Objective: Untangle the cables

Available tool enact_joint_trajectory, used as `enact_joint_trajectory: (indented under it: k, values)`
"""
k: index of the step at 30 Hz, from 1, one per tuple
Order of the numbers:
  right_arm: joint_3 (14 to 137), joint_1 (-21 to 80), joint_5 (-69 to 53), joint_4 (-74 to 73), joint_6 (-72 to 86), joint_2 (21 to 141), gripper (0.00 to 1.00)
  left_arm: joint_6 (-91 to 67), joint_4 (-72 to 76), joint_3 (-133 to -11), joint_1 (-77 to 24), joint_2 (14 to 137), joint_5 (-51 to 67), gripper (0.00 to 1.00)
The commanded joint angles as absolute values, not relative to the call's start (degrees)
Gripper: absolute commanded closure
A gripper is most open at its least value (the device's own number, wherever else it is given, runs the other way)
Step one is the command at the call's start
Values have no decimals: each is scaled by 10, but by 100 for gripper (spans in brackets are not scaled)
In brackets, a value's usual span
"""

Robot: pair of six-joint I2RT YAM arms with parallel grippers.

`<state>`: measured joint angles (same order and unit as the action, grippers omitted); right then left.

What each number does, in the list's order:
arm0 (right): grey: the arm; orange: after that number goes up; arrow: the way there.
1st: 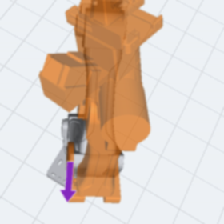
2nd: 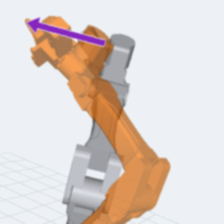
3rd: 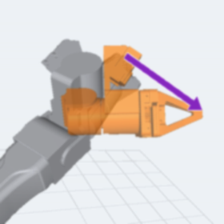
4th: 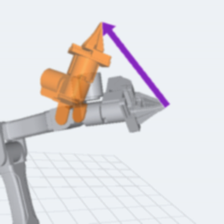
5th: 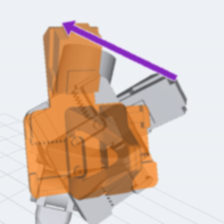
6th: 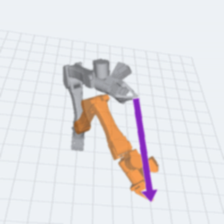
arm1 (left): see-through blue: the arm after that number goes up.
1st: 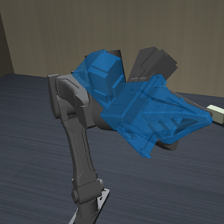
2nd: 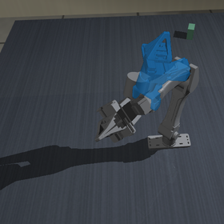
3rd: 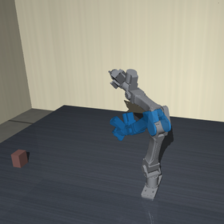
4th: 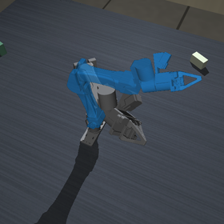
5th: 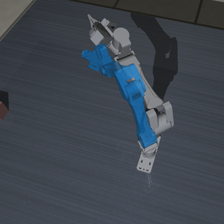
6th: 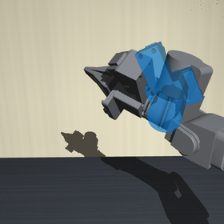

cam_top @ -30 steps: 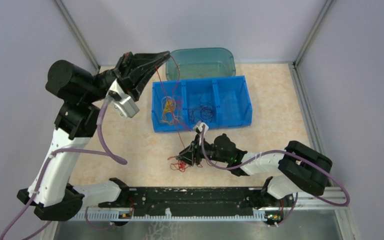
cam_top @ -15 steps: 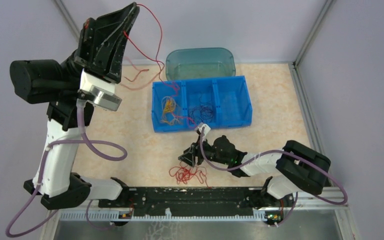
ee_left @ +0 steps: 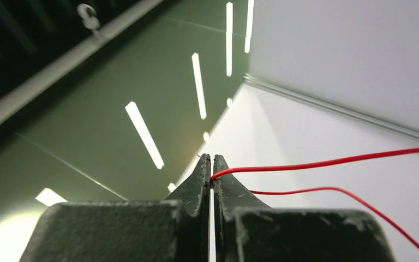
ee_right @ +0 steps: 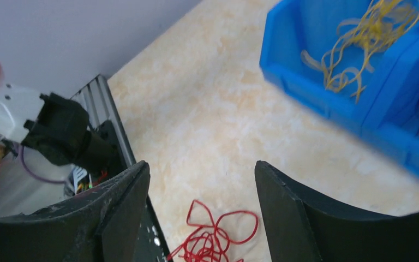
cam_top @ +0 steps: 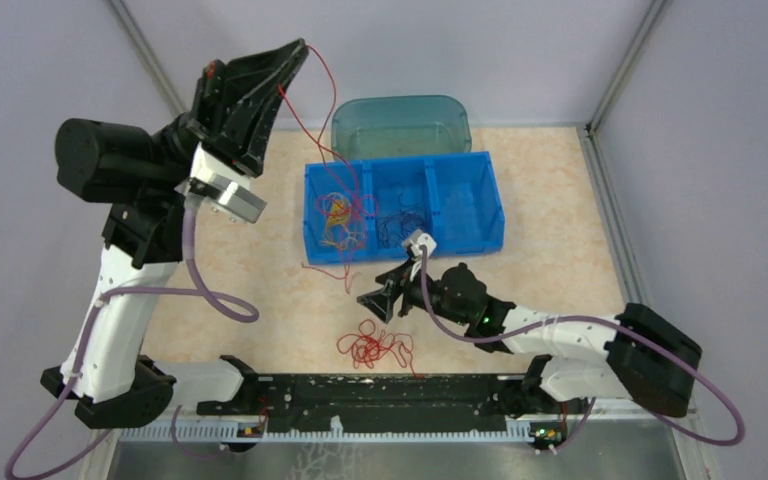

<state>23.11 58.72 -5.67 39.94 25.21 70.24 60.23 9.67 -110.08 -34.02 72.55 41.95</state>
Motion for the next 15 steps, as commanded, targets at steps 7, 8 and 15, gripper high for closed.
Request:
enact_joint_trajectory:
  k: [7, 8, 15]
  values:
    - [289, 492, 29, 318, 223, 549, 31, 586, 33, -974, -344, 705, 444, 100]
    - [300, 486, 41, 300, 213, 540, 32, 583, 33, -967, -344, 709, 446, 100]
    - [406, 420, 317, 36, 223, 545, 35, 577, 71, -935, -367, 763, 439, 100]
